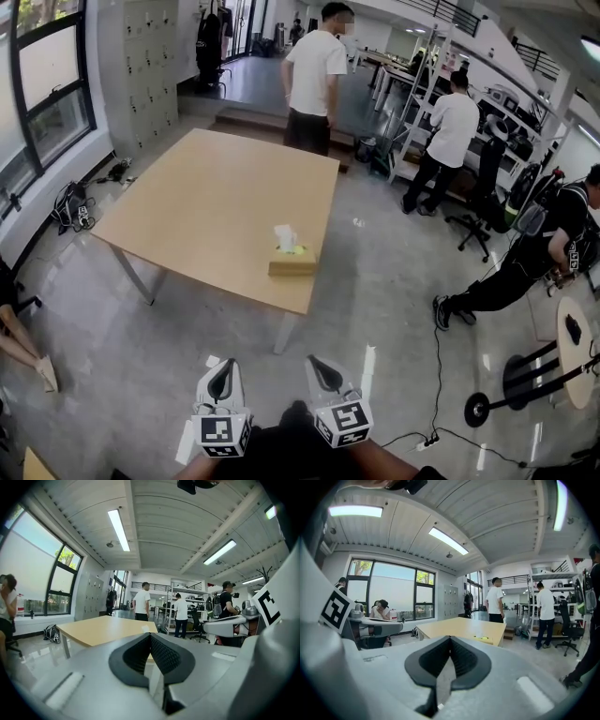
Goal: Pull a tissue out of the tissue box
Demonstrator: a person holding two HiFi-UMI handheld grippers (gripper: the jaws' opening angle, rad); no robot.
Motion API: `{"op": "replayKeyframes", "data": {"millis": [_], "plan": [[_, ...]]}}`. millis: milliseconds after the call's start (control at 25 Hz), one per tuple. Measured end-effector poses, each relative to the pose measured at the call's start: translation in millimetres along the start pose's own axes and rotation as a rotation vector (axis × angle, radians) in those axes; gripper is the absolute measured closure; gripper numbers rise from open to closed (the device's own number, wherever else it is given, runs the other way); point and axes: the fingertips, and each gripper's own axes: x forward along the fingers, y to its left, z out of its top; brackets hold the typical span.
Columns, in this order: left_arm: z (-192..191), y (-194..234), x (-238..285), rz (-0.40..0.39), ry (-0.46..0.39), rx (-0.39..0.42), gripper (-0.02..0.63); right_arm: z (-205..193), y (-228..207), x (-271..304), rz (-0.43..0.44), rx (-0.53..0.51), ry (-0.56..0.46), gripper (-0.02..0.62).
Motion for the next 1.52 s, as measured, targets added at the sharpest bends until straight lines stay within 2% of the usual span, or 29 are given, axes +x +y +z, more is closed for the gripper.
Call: {"op": "replayKeyframes", "data": {"millis": [200, 440, 640, 1000, 1200, 1520], "plan": [[1, 11, 17, 0.018, -0.001, -0.003, 0.588, -4, -10, 21, 0.01, 0.003, 0.02, 0.603], [-2, 34, 53, 0.068, 0.022, -0.005, 0.588, -5, -30, 71, 0.035, 0.001, 0.042, 0.603], [6, 40, 107, 0.07, 0.035, 0.01, 0.588, -1, -62, 124, 0.047, 0.0, 0.069, 0.603], [18, 47, 220, 0.094, 0.068, 0.069, 0.588, -7, -124, 233, 0.11, -0.021, 0.201, 0.601], [13, 48, 268, 0.109, 0.111, 0.107, 0.588, -21, -153, 290, 0.127, -0.005, 0.268, 0.534], [-3, 54, 317, 0.117, 0.199, 0.125, 0.588, -50, -174, 354, 0.139, 0.042, 0.408, 0.488]]}}
